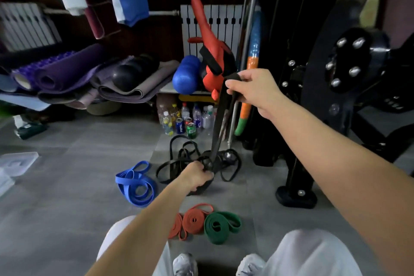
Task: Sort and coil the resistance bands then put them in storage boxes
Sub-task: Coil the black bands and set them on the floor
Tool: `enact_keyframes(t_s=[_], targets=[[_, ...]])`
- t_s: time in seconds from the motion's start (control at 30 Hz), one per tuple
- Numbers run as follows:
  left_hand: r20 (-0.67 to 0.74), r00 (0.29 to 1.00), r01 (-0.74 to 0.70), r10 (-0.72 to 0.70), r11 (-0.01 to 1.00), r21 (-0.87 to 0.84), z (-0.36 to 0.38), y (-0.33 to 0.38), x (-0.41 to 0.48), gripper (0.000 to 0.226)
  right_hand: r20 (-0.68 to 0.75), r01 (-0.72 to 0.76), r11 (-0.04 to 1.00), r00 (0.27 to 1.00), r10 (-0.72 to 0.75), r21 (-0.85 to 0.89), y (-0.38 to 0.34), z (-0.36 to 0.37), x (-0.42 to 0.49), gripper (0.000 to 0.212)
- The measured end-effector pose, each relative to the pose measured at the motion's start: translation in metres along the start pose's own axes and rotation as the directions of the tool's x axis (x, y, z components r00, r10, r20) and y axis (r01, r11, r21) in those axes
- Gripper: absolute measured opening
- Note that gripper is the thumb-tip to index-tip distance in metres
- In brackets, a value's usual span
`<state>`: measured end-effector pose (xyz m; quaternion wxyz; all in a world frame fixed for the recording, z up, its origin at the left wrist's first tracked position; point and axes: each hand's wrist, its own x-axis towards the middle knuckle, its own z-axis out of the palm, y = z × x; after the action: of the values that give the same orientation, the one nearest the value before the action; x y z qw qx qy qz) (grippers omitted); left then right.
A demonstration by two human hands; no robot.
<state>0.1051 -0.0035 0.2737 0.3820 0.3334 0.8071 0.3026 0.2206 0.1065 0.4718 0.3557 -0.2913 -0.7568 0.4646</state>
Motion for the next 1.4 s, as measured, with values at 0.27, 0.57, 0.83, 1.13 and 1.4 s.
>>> enact_keyframes(t_s=[0.27,0.57,0.83,1.13,1.4], targets=[[-0.092,0.995,0.029,-0.031,0.999,-0.023,0.022,-0.009,0.058,0.067,-0.043,-0.108,0.964,0.992,0.122,0.242,0.004,0.013,0.003,0.005],[-0.064,0.967,0.251,-0.245,0.962,0.105,0.079,-0.059,0.125,0.078,0.008,-0.129,0.944,0.991,0.132,0.305,0.037,0.002,0.03,0.006],[0.034,0.932,0.341,-0.362,0.839,-0.423,0.118,-0.038,0.172,0.047,-0.04,-0.136,0.936,0.987,0.158,0.324,0.07,-0.003,0.053,0.011],[-0.128,0.977,0.137,-0.169,0.963,-0.232,0.017,-0.02,0.158,0.026,-0.306,-0.219,0.972,0.934,0.186,-0.079,0.174,-0.028,0.055,0.014],[-0.152,0.943,-0.281,0.298,0.952,0.121,-0.056,0.097,0.108,0.025,-0.299,-0.187,0.905,0.952,0.071,-0.382,0.156,-0.056,0.042,0.023]])
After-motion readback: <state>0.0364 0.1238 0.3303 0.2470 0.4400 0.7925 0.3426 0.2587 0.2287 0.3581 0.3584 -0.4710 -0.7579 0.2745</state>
